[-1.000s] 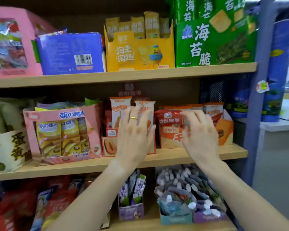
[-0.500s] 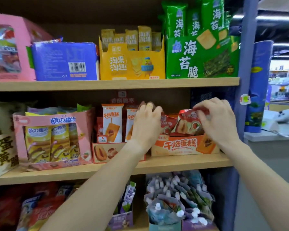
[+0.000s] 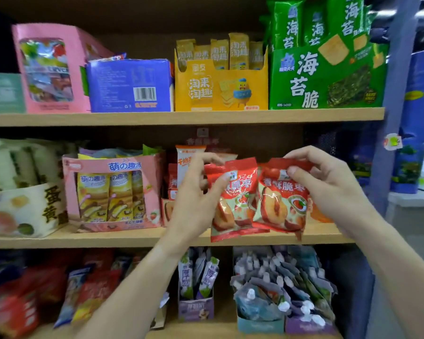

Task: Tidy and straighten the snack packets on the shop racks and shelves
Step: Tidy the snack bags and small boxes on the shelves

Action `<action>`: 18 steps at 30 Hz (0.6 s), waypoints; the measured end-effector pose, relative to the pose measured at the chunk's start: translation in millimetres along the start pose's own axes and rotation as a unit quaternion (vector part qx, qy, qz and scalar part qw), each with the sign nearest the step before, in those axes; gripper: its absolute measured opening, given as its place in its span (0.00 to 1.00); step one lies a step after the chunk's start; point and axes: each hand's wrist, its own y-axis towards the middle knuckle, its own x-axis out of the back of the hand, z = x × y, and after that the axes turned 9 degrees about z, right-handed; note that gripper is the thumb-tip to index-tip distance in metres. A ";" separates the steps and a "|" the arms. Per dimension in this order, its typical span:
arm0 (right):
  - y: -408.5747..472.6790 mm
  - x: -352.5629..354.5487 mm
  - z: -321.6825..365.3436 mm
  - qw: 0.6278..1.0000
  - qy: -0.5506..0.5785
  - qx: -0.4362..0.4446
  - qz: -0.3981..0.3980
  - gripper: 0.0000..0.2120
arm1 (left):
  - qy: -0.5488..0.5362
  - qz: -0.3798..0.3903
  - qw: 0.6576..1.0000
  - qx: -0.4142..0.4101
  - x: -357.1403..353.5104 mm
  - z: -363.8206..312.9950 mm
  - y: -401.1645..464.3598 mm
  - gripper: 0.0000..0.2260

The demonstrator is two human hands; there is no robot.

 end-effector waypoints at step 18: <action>-22.7 -135.2 -49.5 0.998 -0.031 -0.043 -0.021 0.14 | -0.062 0.112 0.978 0.164 34.8 45.4 -90.8 0.39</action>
